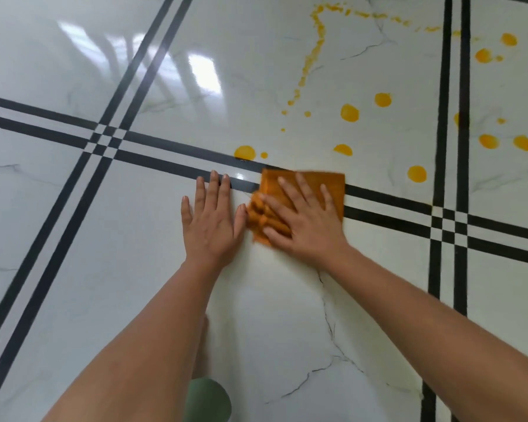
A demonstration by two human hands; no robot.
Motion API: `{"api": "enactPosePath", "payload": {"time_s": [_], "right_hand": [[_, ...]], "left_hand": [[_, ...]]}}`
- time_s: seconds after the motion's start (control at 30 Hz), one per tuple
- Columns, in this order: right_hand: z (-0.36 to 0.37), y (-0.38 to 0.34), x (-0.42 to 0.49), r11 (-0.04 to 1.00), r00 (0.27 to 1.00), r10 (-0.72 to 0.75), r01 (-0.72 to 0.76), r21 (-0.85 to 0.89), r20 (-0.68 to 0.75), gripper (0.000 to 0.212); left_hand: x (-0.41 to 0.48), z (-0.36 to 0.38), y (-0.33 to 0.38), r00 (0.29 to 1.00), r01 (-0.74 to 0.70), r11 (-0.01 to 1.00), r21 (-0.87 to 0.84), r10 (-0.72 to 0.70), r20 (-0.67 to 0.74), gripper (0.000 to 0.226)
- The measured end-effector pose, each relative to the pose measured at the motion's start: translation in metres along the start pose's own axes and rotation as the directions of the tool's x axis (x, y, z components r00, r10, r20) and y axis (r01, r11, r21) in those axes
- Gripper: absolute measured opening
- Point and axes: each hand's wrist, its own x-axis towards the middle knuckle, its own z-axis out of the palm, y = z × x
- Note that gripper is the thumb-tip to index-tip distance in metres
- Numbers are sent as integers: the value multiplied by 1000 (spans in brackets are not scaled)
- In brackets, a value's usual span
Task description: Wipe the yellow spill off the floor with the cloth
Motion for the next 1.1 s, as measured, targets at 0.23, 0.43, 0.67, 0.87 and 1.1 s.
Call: {"api": "enactPosePath", "payload": {"time_s": [0.23, 0.43, 0.67, 0.87, 1.1], "right_hand": [[-18, -11, 106, 966, 966, 250, -253, 47, 65, 61], [-9, -4, 62, 998, 997, -49, 51, -36, 56, 64], [-13, -35, 101, 1000, 997, -2, 1, 4, 82, 59], [-20, -1, 92, 943, 942, 313, -323, 76, 117, 58], [-12, 10, 8, 977, 975, 210, -211, 10, 65, 63]], "left_hand": [[24, -4, -25, 999, 32, 999, 9, -31, -40, 60], [20, -6, -41, 999, -41, 998, 53, 42, -20, 77], [23, -6, -38, 998, -54, 997, 54, 56, -35, 78], [11, -6, -41, 999, -52, 998, 33, 51, 9, 79], [0, -3, -13, 992, -120, 993, 22, 119, 30, 74]]}}
